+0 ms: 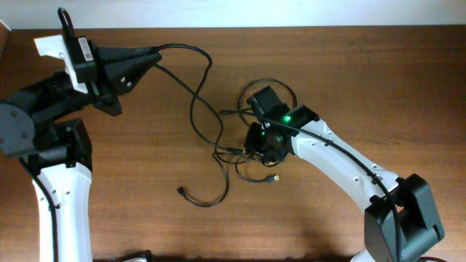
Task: Untangle cables
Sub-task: 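Pull one cable left with the left gripper, right gripper holds bundle, then lift the remaining cable with the right gripper, stretching it apart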
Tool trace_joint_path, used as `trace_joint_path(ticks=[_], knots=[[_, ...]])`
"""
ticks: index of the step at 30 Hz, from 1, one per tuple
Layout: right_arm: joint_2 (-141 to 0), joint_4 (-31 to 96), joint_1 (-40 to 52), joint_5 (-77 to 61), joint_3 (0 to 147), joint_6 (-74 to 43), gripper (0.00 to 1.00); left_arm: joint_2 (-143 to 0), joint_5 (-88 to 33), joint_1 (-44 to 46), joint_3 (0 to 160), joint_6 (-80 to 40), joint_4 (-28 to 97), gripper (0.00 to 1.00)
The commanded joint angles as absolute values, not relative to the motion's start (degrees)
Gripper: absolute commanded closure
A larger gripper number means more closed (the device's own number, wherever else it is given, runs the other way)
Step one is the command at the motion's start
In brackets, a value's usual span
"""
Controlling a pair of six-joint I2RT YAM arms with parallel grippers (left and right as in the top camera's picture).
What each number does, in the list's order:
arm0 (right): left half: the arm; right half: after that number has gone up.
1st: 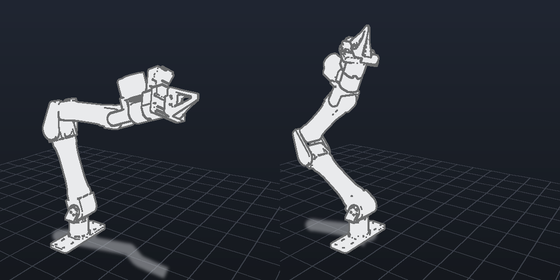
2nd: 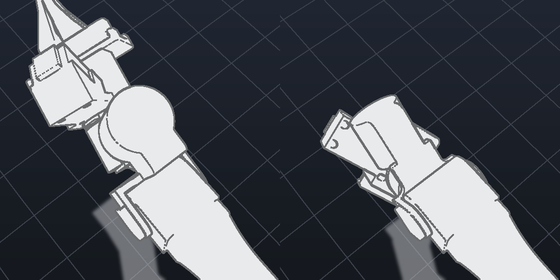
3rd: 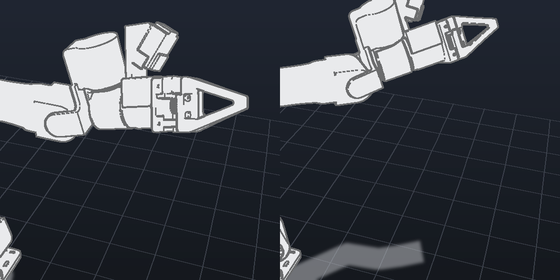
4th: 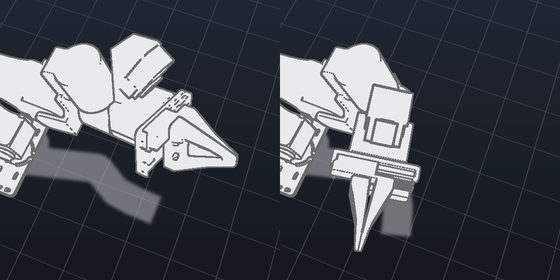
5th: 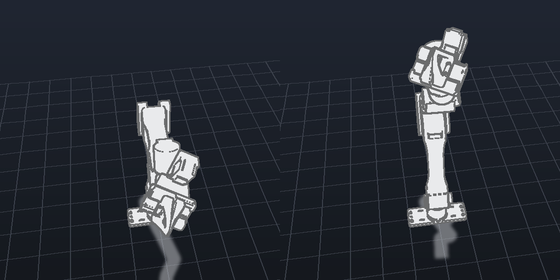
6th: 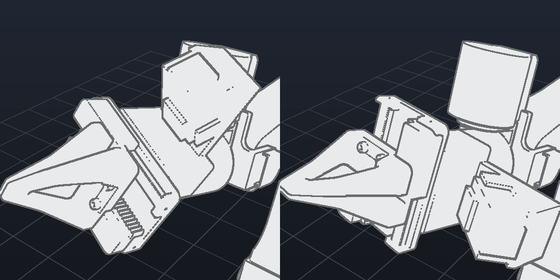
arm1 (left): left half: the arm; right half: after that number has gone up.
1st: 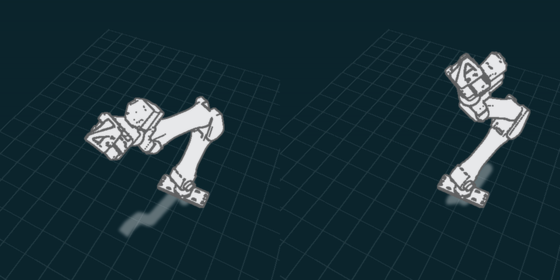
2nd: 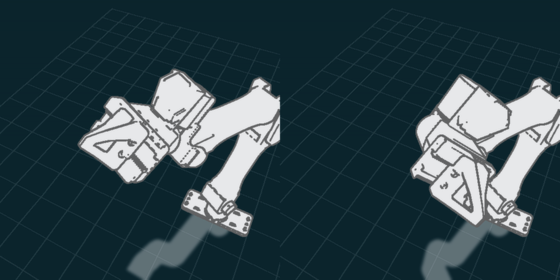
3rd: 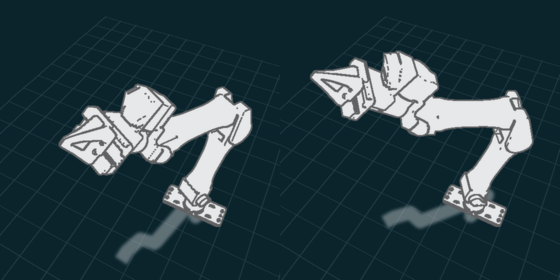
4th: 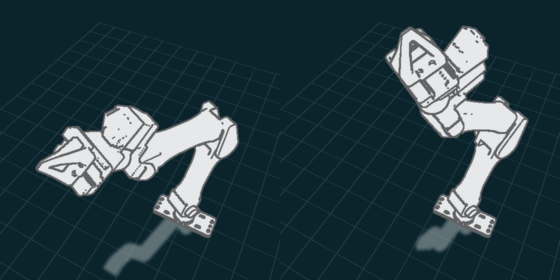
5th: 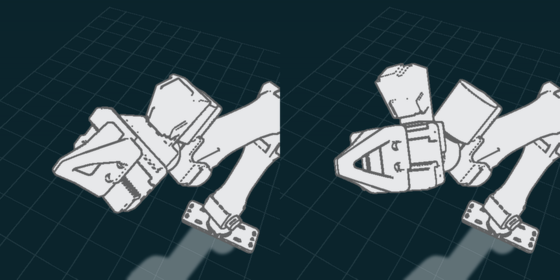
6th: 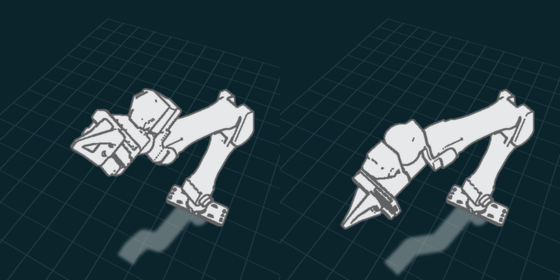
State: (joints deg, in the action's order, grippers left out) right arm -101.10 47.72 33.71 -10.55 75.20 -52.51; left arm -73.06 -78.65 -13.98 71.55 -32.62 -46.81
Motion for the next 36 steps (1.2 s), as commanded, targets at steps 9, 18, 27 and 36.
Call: trace_joint_path(ticks=[9,18,27,36], knots=[[-99.2,54.3,27.3,-6.6,72.4,-48.6,0.96,-72.5,-76.5,-18.5,72.1,-31.4,-46.9,0.99],[-94.2,61.9,-8.5,2.9,74.7,-36.2,0.96,-72.8,-75.6,-36.8,72.1,-31.7,-43.6,1.00],[-94.2,48.3,-0.2,-15.6,74.7,-31.7,0.96,-72.8,-79.3,-36.4,72.1,-32.3,-38.9,0.97],[-94.2,38.0,20.9,-12.9,74.7,-32.0,0.96,-72.8,-80.2,-32.6,72.1,-32.3,-38.7,0.98]])
